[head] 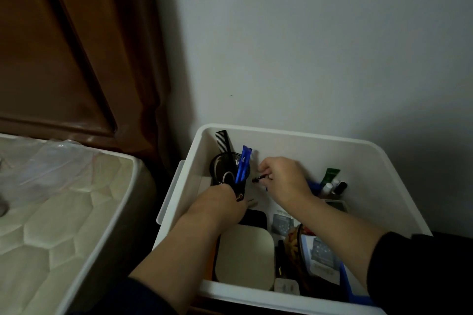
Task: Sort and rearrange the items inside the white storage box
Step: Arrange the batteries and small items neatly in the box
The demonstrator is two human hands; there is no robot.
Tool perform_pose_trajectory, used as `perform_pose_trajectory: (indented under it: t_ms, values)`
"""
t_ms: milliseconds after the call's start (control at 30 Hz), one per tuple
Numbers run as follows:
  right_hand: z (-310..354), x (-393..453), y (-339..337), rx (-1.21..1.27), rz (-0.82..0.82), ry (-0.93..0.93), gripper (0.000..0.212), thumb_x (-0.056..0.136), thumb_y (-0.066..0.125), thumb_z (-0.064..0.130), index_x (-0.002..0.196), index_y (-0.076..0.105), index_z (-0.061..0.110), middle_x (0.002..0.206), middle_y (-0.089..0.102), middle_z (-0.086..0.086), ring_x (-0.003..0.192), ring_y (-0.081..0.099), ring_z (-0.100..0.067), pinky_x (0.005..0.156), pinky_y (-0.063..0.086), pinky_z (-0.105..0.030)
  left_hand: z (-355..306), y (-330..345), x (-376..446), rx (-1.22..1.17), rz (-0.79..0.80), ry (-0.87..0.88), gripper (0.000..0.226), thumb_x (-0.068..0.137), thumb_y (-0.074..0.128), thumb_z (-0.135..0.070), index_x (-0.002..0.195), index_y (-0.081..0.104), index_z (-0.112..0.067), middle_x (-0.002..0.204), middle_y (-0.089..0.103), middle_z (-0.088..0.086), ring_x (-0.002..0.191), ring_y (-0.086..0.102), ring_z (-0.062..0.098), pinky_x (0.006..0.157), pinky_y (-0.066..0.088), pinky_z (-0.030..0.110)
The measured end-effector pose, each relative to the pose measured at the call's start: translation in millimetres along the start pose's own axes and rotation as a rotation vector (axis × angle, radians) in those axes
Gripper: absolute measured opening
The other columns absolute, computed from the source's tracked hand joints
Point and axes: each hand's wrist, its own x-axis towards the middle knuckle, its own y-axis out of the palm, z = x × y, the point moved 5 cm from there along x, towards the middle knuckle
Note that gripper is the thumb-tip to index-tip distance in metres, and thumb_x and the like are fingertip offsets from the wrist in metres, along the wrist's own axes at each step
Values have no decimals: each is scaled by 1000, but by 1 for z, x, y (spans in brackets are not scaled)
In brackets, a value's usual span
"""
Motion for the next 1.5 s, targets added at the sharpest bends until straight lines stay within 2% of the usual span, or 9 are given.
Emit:
perform_pose_trajectory:
  t_ms: [100,200,400,733,833,1000,1167,1300,1500]
  values:
    - [7,-2,4,-126,-11,-76,29,93,77,16,121,73,20,113,74,1,103,69,-16,96,57,-35,0,3,-2,21,34,17,27,101,58,-42,88,61,-19,84,61,0,73,60,13,54,40,24]
    - [15,-2,1,-328,-58,-124,22,94,75,24,115,72,27,102,71,5,94,69,-18,79,56,-33,-3,1,-3,17,37,30,42,100,58,-53,76,58,-19,74,58,0,63,54,11,51,36,24]
    - [30,3,14,-795,169,-172,18,95,65,4,106,62,19,76,37,0,87,63,-25,66,45,-38,-7,14,-6,-40,242,47,45,107,47,-50,81,59,-15,75,56,5,62,53,17,55,41,27]
    - [32,2,7,-852,135,-217,21,92,65,0,104,65,17,73,38,1,85,66,-25,63,42,-37,-5,15,-7,-45,259,54,38,103,54,-50,83,60,-19,81,63,3,65,60,16,55,43,26]
    - [31,-6,1,-761,119,-255,6,98,63,16,100,66,22,79,51,2,71,56,-18,59,40,-33,-4,15,-7,-70,283,24,31,103,55,-43,83,58,-19,82,61,4,65,59,17,53,43,26]
    - [29,-27,0,-688,307,-301,17,95,68,47,106,76,36,97,70,5,86,67,-17,70,55,-31,-4,16,-6,-68,291,18,25,103,57,-38,85,57,-22,84,60,3,64,59,15,56,46,27]
    - [37,-23,15,-800,360,-283,6,96,65,20,93,68,25,80,55,2,79,61,-20,70,53,-35,-5,14,-8,-55,282,30,28,102,56,-40,83,58,-20,82,61,3,63,59,15,57,47,28]
    - [36,-18,20,-855,288,-219,27,93,66,6,79,48,20,69,42,0,73,56,-22,66,50,-38,-5,14,-9,-62,290,23,29,104,56,-40,85,60,-18,86,63,5,67,62,18,59,49,29]
    - [31,-7,13,-870,217,-166,9,95,69,12,101,64,16,70,37,-2,85,67,-24,65,48,-38,-6,13,-10,-104,304,-9,35,104,50,-44,87,63,-16,81,61,5,64,60,17,54,45,27]
